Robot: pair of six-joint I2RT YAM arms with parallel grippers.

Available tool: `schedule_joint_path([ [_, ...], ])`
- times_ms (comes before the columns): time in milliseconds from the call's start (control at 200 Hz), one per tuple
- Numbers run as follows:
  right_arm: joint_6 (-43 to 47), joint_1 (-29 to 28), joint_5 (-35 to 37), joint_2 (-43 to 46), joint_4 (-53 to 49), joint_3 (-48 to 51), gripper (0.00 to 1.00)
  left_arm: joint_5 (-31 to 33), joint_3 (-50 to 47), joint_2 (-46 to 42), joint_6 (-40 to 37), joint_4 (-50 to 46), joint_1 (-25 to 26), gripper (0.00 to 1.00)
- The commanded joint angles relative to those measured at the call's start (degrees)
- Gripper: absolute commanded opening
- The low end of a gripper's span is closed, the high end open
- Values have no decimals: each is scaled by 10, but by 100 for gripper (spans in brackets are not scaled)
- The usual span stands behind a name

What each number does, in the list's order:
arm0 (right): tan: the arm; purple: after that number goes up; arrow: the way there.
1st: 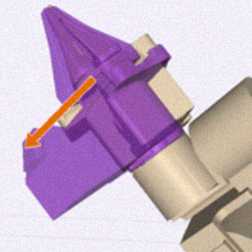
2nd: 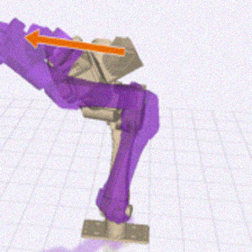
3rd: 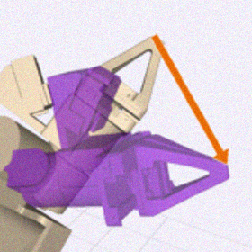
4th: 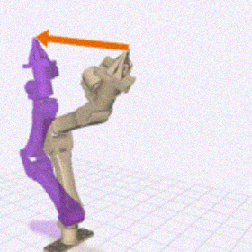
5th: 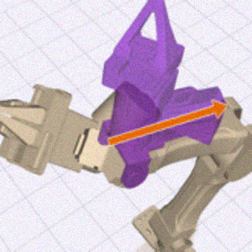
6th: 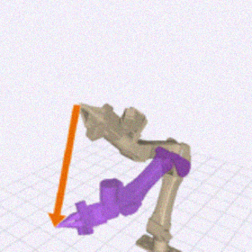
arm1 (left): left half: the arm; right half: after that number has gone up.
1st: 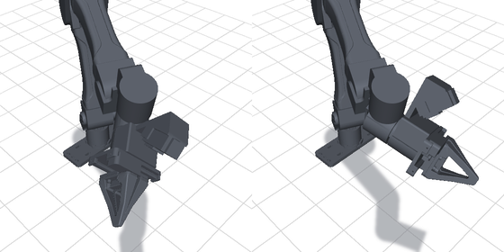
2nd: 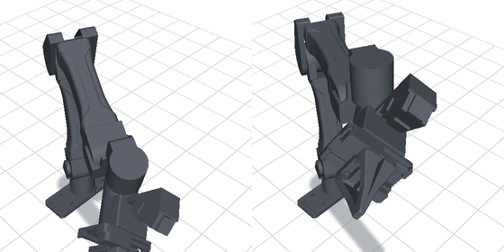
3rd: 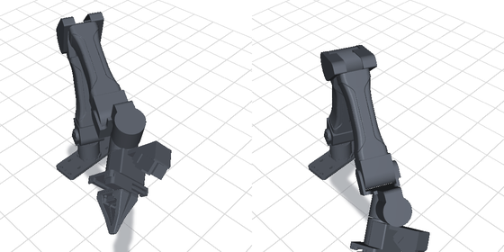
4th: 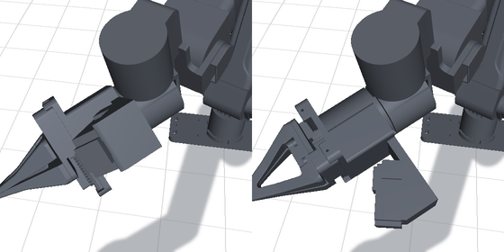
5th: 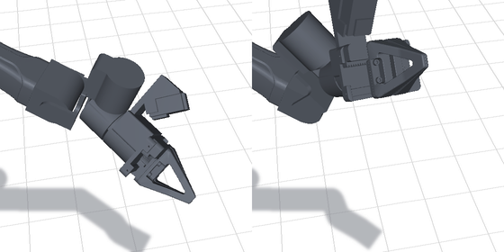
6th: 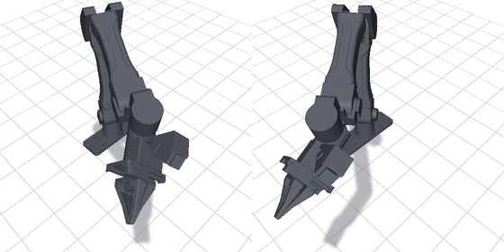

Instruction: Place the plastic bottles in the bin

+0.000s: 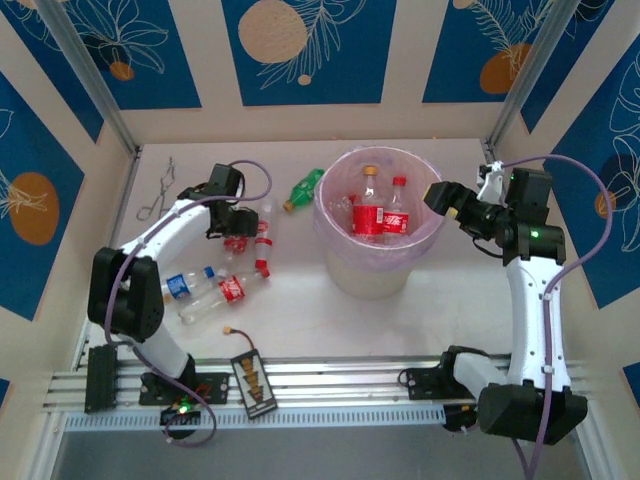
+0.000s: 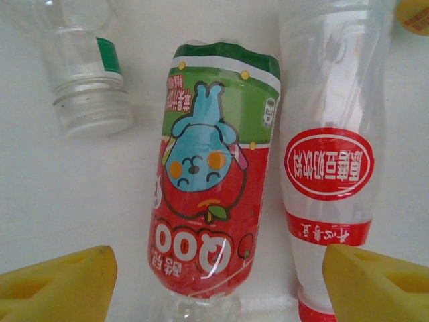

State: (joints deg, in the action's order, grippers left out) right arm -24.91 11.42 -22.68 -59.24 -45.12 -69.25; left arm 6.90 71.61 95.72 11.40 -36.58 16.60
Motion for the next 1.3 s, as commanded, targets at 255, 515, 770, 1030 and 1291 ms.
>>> schedule_joint_path([
  [255,22,7,-14,27,-50,-49,95,-51,19,93,-32,2,-20,73],
  [515,29,7,-6,16,-53,-33,94,-58,28,124,-23,11,-20,57],
  [770,35,3,5,2,-51,-21,91,-41,43,98,-25,-5,-20,50],
  [1030,30,-11,0,-21,-24,-11,91,-9,52,13,-3,10,-19,47],
  [1291,30,-49,-9,-44,-12,-14,81,-43,27,-140,48,104,-17,40],
])
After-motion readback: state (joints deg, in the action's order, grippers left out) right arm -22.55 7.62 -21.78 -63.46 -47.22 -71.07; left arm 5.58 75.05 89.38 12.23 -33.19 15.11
